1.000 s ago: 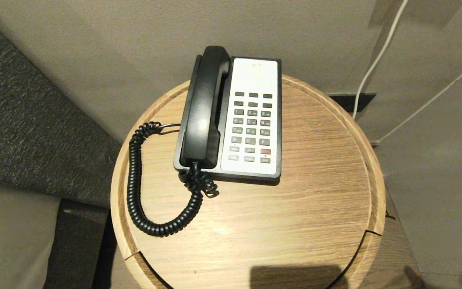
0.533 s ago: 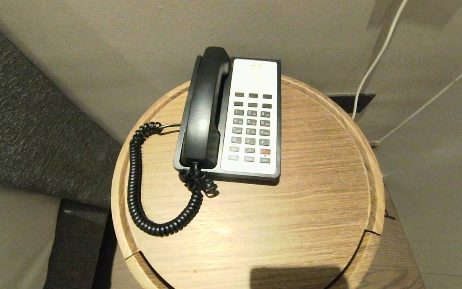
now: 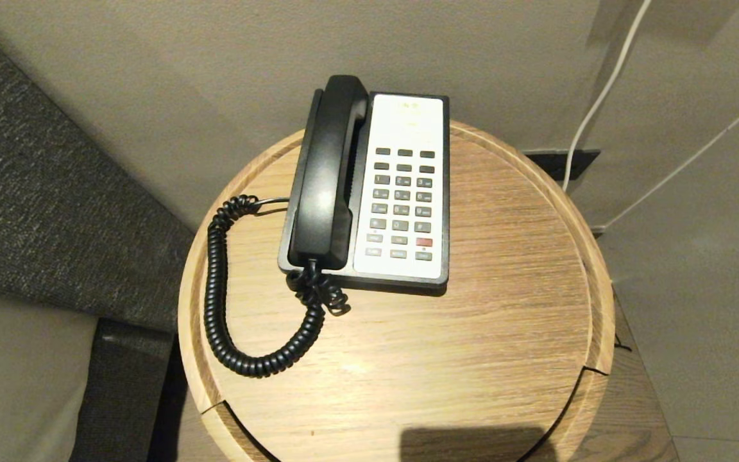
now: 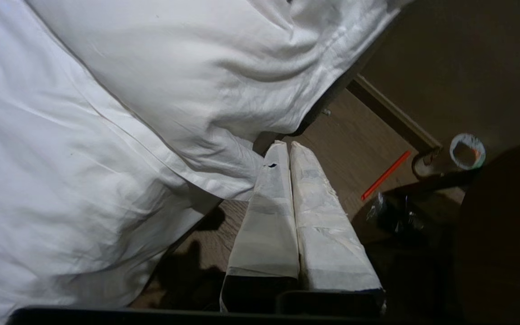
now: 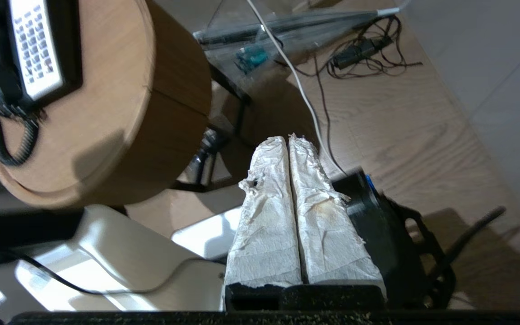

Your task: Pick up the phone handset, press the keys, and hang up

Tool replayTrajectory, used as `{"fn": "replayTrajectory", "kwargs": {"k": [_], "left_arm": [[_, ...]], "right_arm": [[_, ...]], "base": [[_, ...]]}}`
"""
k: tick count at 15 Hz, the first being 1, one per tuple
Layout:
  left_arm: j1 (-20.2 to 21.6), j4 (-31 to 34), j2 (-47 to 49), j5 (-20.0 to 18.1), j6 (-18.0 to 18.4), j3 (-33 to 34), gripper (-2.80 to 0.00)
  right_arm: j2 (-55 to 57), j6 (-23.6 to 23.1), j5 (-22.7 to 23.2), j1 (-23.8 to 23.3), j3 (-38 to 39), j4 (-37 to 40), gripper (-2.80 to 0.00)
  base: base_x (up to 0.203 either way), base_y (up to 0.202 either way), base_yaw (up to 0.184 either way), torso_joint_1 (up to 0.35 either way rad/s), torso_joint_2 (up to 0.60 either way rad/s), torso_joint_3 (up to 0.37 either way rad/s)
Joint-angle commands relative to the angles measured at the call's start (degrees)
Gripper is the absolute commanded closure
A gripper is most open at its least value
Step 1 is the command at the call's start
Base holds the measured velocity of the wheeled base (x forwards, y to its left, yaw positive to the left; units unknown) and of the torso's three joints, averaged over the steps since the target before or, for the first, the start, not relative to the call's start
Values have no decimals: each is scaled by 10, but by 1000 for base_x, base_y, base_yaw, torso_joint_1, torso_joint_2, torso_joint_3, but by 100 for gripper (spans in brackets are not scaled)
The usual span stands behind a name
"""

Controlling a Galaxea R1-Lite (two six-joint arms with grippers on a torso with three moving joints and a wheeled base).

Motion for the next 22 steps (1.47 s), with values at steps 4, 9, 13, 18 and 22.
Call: {"fn": "replayTrajectory", "kwargs": {"k": [4,9,13,18,22], "left_arm": [[0,-120,-59,-81,106,135,0],[0,-403,-60,-148,233,389,0],[0,-544,-60,-205,271,508,0],[0,-570,-60,-292,342,537,0],[0,-613,-60,-304,355,558,0]], "right_arm": [[-23,-43,8,0,193,-121,0],[-24,-142,11,0,588,-541,0],[-25,-226,13,0,766,-799,0],[-25,-231,13,0,768,-808,0],[-25,-226,12,0,769,-806,0]], "base": [[0,0,0,0,0,0],[0,0,0,0,0,0],[0,0,0,0,0,0],[0,0,0,0,0,0],[0,0,0,0,0,0]]}}
